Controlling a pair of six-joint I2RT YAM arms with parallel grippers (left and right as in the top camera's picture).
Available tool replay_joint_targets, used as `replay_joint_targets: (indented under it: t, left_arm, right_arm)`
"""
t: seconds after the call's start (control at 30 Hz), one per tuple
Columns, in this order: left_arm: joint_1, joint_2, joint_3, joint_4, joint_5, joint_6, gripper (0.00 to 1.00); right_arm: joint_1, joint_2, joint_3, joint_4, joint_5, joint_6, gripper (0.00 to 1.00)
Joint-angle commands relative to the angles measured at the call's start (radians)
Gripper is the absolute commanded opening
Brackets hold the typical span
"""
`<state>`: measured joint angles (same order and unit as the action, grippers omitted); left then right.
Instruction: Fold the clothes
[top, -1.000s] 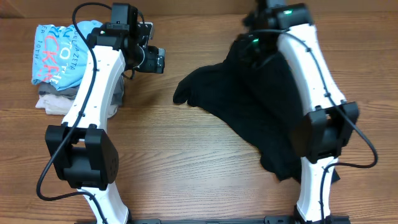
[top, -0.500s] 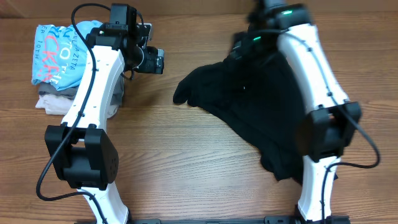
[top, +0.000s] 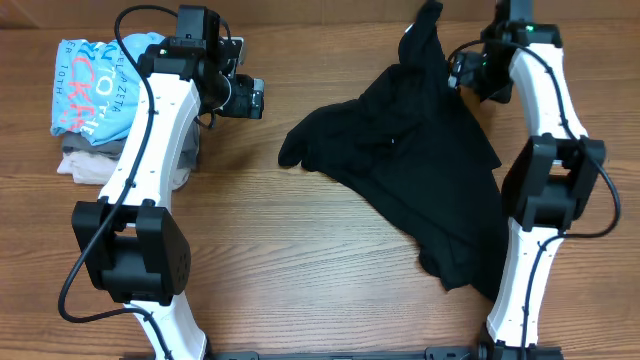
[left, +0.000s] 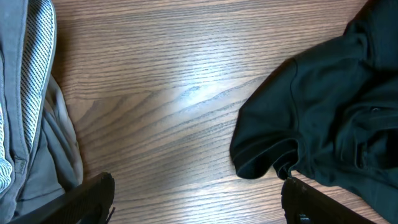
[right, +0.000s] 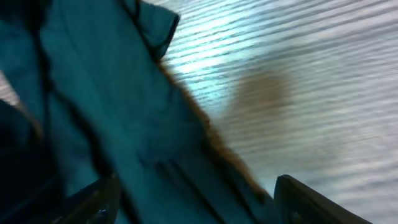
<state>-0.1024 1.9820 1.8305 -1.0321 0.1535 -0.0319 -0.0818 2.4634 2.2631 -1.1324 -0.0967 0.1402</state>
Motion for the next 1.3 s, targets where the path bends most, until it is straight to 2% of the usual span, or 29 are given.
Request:
replay_joint_targets:
  t: [0.0, 0.07, 0.13, 0.2, 0.23, 0.27, 0.3, 0.53, 0.77, 1.07, 1.1, 1.13, 1.17, 1.2, 1.27]
  left_arm:
    - [0.001, 0.008, 0.022, 0.000, 0.005, -0.022, 0.88]
    - [0.001, 0.008, 0.022, 0.000, 0.004, -0.021, 0.89]
    - [0.001, 0.008, 0.022, 0.000, 0.004, -0.022, 0.88]
    - [0.001, 0.008, 0.022, 0.000, 0.004, -0.022, 0.89]
    - [0.001, 0.008, 0.022, 0.000, 0.004, -0.022, 0.89]
    - [0.001, 0.008, 0.022, 0.000, 0.004, -0.022, 0.89]
    - [0.001, 0.008, 0.022, 0.000, 0.004, -0.022, 0.89]
    - [0.001, 0.008, 0.022, 0.001, 0.004, -0.022, 0.89]
    - [0.001, 0.008, 0.022, 0.002, 0.004, -0.022, 0.89]
    - [0.001, 0.008, 0.022, 0.000, 0.004, -0.021, 0.89]
    - [0.001, 0.008, 0.022, 0.000, 0.004, -0.021, 0.89]
    - [0.001, 0.008, 0.022, 0.000, 0.004, -0.021, 0.89]
    - [0.001, 0.008, 0.022, 0.001, 0.004, -0.021, 0.89]
    - [0.001, 0.008, 0.022, 0.001, 0.004, -0.021, 0.90]
    - [0.001, 0.008, 0.022, 0.000, 0.004, -0.021, 0.89]
  right_arm:
    - [0.015, 0.065, -0.002, 0.032, 0.011, -0.018, 0.82]
    - [0.021, 0.095, -0.002, 0.037, 0.011, -0.018, 0.77]
    - [0.033, 0.120, -0.002, 0.042, 0.011, -0.018, 0.66]
    - [0.049, 0.143, -0.004, 0.046, 0.046, -0.005, 0.50]
    - [0.054, 0.144, -0.006, 0.046, 0.090, 0.025, 0.36]
    - [0.055, 0.145, -0.009, 0.044, 0.149, 0.071, 0.07]
    - [0.055, 0.145, -0.009, 0.042, 0.195, 0.107, 0.04]
    - [-0.070, 0.119, 0.089, -0.056, 0.252, 0.206, 0.04]
    - [-0.307, 0.024, 0.267, -0.138, 0.142, 0.204, 0.04]
    - [-0.455, 0.016, 0.319, -0.150, 0.090, 0.224, 0.04]
    - [-0.468, 0.016, 0.326, -0.154, 0.081, 0.224, 0.22]
    - [-0.479, 0.012, 0.336, -0.167, 0.062, 0.224, 0.68]
    - [-0.484, 0.009, 0.346, -0.182, 0.046, 0.224, 0.91]
    - [-0.485, 0.005, 0.353, -0.195, 0.035, 0.224, 0.98]
    - [-0.485, -0.009, 0.379, -0.246, 0.002, 0.224, 1.00]
